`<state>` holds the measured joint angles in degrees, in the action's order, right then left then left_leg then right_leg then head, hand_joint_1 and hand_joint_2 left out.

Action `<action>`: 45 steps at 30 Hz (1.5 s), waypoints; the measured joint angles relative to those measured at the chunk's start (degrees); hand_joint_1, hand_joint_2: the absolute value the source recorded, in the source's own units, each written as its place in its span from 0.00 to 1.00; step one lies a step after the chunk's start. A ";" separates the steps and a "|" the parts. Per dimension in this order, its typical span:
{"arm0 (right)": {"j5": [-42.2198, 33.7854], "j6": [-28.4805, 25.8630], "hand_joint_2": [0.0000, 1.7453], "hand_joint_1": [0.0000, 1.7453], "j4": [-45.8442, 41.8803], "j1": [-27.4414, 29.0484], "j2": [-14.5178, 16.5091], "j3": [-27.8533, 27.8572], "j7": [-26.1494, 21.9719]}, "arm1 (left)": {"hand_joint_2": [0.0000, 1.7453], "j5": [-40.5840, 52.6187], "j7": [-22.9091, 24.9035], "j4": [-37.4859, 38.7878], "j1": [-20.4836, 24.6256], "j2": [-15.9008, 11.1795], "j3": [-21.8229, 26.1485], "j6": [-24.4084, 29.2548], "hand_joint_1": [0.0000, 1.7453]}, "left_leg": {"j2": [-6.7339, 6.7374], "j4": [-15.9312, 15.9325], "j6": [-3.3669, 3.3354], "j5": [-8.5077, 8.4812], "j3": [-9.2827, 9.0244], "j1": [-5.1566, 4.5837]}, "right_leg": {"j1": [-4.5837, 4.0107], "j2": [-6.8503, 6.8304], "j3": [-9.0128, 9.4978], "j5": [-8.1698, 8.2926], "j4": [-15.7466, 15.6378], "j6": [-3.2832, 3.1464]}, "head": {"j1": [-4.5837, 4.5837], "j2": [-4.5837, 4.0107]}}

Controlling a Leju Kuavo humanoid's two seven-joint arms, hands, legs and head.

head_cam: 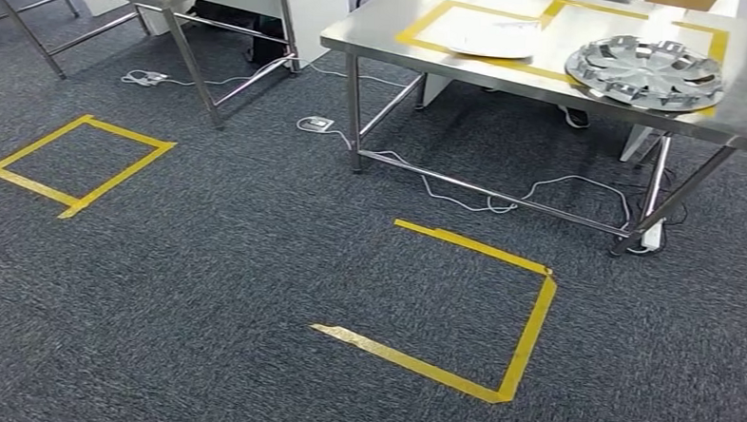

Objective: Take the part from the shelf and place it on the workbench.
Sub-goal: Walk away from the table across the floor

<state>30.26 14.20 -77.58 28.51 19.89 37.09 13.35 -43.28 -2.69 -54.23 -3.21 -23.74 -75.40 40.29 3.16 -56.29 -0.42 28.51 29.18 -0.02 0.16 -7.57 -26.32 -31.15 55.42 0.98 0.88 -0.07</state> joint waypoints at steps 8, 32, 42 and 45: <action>0.39 -0.36 0.00 0.00 -0.02 0.25 0.00 -0.08 0.08 | 0.00 -0.10 -0.05 0.00 -0.21 0.09 0.34 -0.01 0.00 | -5.59 0.25 -1.47 -1.02 0.85 0.08 | 0.39 7.68 -8.02 -5.53 15.52 0.61 | 0.33 0.00; 5.55 -2.14 0.00 0.00 -1.04 0.40 0.00 -0.19 1.83 | 0.00 -3.18 -1.79 -0.02 -0.74 0.64 0.74 -0.01 0.00 | -1.44 -0.28 0.36 -0.04 0.24 1.04 | 0.89 2.29 0.08 -1.14 0.99 1.43 | -0.08 0.00; 13.43 -0.56 0.00 0.00 -0.71 -0.15 -0.31 0.54 -2.16 | 0.00 -0.24 -2.29 -0.45 -4.22 0.78 6.37 -0.01 0.00 | -8.76 -0.34 -0.68 -0.55 0.78 -0.04 | -0.17 11.92 -3.18 0.99 3.25 -1.41 | 0.02 0.00; 16.01 -1.01 0.00 0.00 1.17 -1.05 -1.73 -0.68 -4.70 | 0.00 4.32 0.06 -2.06 -7.24 0.86 11.44 -0.01 0.00 | -10.88 -0.28 0.32 -0.84 1.52 0.28 | -0.32 12.46 -1.54 1.04 0.15 -1.60 | 0.00 0.00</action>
<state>46.26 13.19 -76.40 27.46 18.16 36.42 8.66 -38.96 -2.63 -56.29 -10.45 -22.87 -63.96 40.29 -7.72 -56.57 -0.10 27.67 30.70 0.26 -0.16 4.88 -27.86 -30.12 55.57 -0.63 0.88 -0.07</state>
